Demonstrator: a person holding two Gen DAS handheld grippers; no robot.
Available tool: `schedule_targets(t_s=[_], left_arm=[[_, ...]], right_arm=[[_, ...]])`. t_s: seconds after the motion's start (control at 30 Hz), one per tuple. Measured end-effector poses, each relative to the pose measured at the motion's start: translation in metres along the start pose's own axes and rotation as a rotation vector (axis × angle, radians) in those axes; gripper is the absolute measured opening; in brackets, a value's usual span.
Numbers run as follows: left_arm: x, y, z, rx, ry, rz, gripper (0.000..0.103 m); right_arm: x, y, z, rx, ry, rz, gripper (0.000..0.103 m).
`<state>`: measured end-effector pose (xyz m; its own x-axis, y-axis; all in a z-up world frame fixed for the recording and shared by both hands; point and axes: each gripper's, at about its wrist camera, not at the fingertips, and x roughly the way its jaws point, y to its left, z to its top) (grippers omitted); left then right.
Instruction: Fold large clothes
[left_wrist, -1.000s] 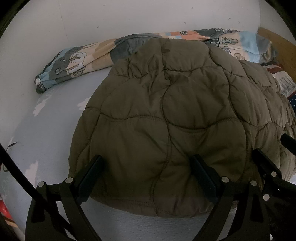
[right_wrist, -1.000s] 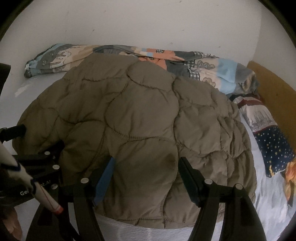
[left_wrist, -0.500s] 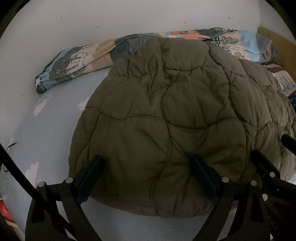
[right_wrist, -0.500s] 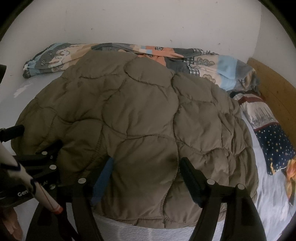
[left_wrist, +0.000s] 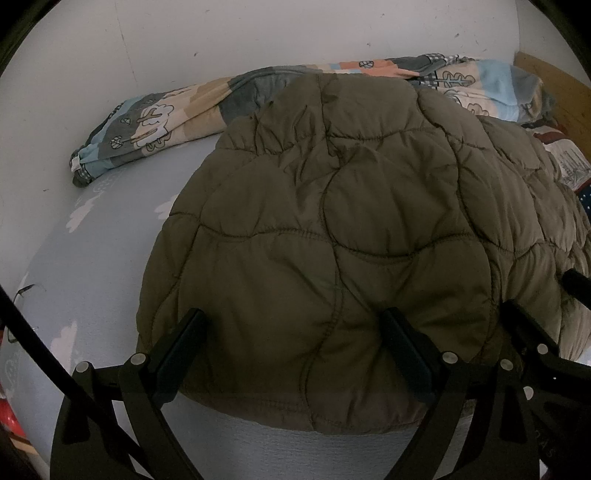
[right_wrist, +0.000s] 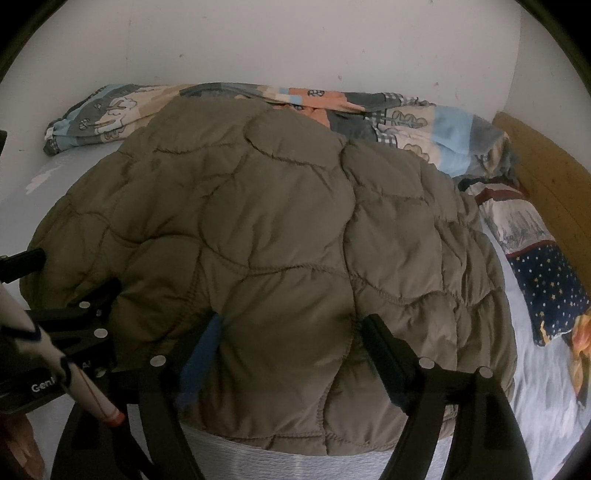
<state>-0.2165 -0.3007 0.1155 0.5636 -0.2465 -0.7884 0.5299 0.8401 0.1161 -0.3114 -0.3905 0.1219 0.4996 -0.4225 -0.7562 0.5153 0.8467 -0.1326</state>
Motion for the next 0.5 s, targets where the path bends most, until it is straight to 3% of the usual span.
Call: schedule_targets(t_s=[0.3, 0.5], left_arm=[[0.001, 0.0, -0.001, 0.004, 0.0, 0.002, 0.095], [0.001, 0.0, -0.001, 0.006, 0.004, -0.002, 0.095]], right_arm=[[0.011, -0.02, -0.002, 0.115, 0.067, 0.09, 0.091], [0.006, -0.023, 0.001, 0.123, 0.066, 0.105, 0.091]])
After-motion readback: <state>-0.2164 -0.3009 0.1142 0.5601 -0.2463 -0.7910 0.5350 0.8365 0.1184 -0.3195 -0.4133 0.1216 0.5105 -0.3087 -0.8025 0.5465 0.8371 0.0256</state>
